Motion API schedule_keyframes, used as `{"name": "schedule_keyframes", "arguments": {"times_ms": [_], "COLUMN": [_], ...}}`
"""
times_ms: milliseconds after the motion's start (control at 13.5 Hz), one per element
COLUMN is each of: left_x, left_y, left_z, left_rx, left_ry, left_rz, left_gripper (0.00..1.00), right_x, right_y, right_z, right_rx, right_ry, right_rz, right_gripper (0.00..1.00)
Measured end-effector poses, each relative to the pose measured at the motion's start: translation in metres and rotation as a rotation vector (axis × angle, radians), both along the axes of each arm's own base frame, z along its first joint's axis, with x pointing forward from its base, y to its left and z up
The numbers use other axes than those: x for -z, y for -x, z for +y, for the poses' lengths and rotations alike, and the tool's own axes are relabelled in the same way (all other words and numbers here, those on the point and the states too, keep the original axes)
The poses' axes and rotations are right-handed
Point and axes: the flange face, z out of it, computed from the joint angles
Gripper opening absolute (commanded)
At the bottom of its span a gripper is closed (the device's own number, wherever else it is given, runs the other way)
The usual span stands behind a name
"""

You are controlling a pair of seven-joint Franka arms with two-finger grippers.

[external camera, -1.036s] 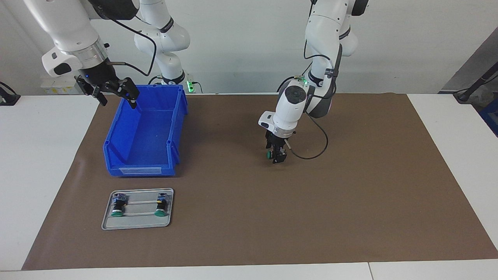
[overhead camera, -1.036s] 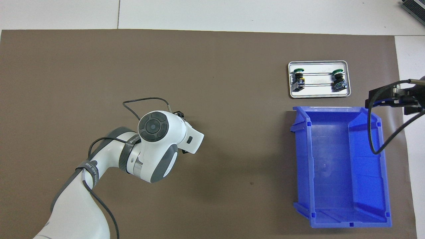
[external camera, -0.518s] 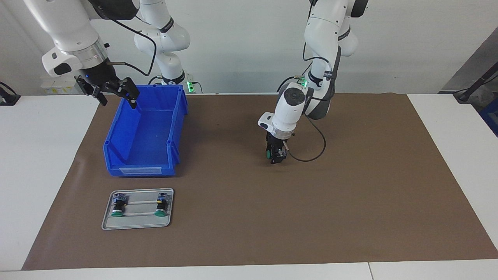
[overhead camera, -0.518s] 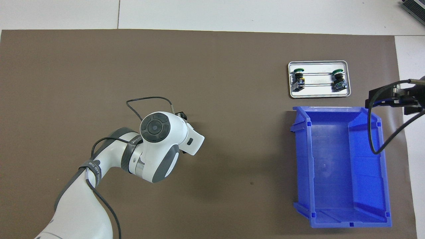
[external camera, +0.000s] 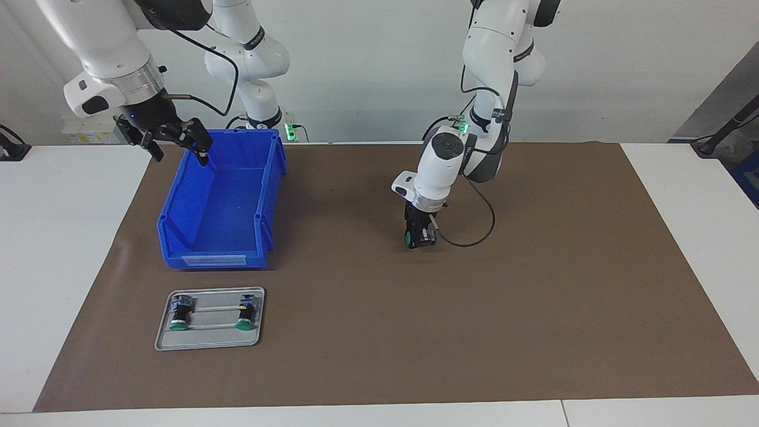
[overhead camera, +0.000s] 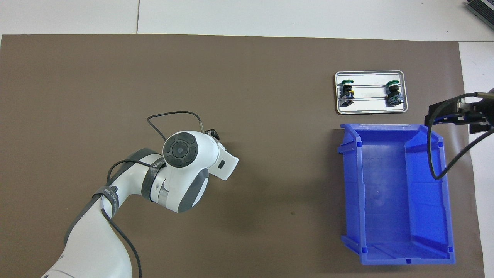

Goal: Place and press button with both arms
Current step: 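Reach the open left gripper over the green button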

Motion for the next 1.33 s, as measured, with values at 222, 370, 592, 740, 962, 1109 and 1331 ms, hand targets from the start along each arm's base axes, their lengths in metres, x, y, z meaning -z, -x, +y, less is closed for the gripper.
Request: {"name": "schedule_keyframes", "arguments": {"times_ms": [222,370,592,740,962,1109,1331], "left_x": [-0.013,-0.037,-0.073,-0.084,-0.087,-0.090,-0.079], "left_y": [-0.024,-0.056,-0.098,-0.108,-0.112,-0.113,-0.100], "left_z": [0.019,0.046,0.094,0.120,0.160,0.198,0.232], "left_rx": [-0.052,-0.143,-0.286,-0.317,-0.294,-0.262,-0.213], "left_ry": [0.016,0.058,0.210,0.313,0.431,0.512,0.591], "left_rz": [-0.021,-0.008,0.025,0.042,0.113,0.148,0.153], "left_gripper": [0.06,0.07,0.07,0.07,0.07,0.07,0.07], "right_x": [0.000,0.000,0.000,0.000,0.000,0.000,0.000], "right_y": [0.000,0.000,0.000,0.000,0.000,0.000,0.000], "right_z": [0.000,0.000,0.000,0.000,0.000,0.000,0.000], "right_rx": [0.000,0.000,0.000,0.000,0.000,0.000,0.000], "right_ry": [0.000,0.000,0.000,0.000,0.000,0.000,0.000], "right_rz": [0.000,0.000,0.000,0.000,0.000,0.000,0.000], "right_gripper": [1.00,1.00,1.00,1.00,1.00,1.00,1.00]}}
